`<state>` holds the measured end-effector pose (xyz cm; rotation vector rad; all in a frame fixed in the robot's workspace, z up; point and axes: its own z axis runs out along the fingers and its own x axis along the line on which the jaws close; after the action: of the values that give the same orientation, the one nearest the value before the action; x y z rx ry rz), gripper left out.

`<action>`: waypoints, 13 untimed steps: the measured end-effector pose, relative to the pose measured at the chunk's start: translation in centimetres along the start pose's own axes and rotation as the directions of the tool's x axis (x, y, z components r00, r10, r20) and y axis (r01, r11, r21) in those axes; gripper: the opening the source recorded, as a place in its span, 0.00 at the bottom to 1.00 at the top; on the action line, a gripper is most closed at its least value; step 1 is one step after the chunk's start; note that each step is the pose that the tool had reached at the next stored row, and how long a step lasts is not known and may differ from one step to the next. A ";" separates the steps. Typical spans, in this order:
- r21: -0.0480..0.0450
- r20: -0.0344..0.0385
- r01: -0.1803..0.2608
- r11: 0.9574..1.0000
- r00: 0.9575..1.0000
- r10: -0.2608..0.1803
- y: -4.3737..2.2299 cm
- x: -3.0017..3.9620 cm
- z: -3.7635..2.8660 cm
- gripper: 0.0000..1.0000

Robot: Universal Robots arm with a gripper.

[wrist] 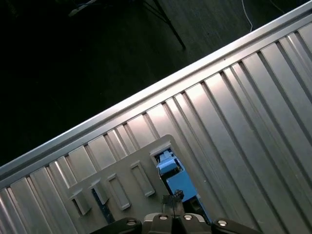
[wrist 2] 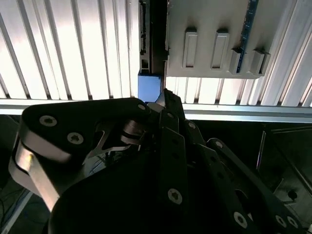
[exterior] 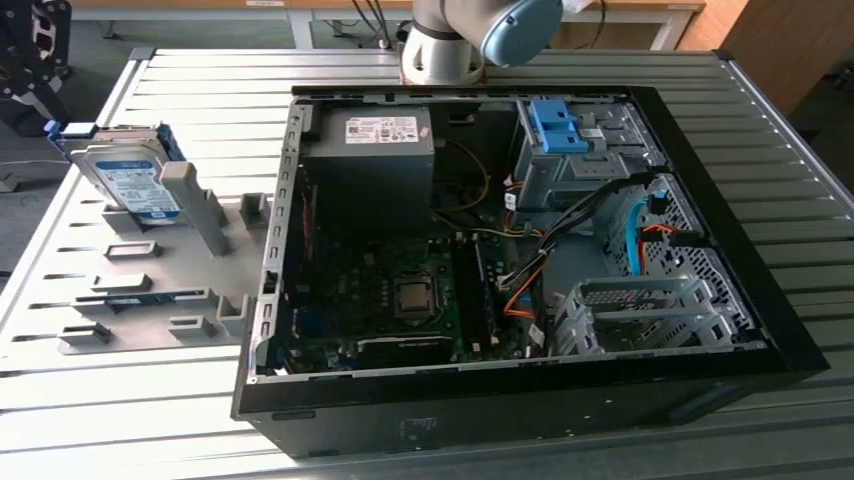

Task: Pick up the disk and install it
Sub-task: 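Pick up the disk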

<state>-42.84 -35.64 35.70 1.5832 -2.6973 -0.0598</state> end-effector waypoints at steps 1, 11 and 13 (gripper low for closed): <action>0.000 0.000 0.000 1.000 1.000 0.000 0.00 0.00 0.00 0.11; 0.000 0.000 0.013 1.000 1.000 -0.013 0.00 0.00 0.01 0.11; 0.000 -0.001 0.038 0.999 0.999 -0.038 0.00 0.00 0.02 0.11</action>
<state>-42.84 -35.64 35.68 1.6335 -2.6668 -0.0592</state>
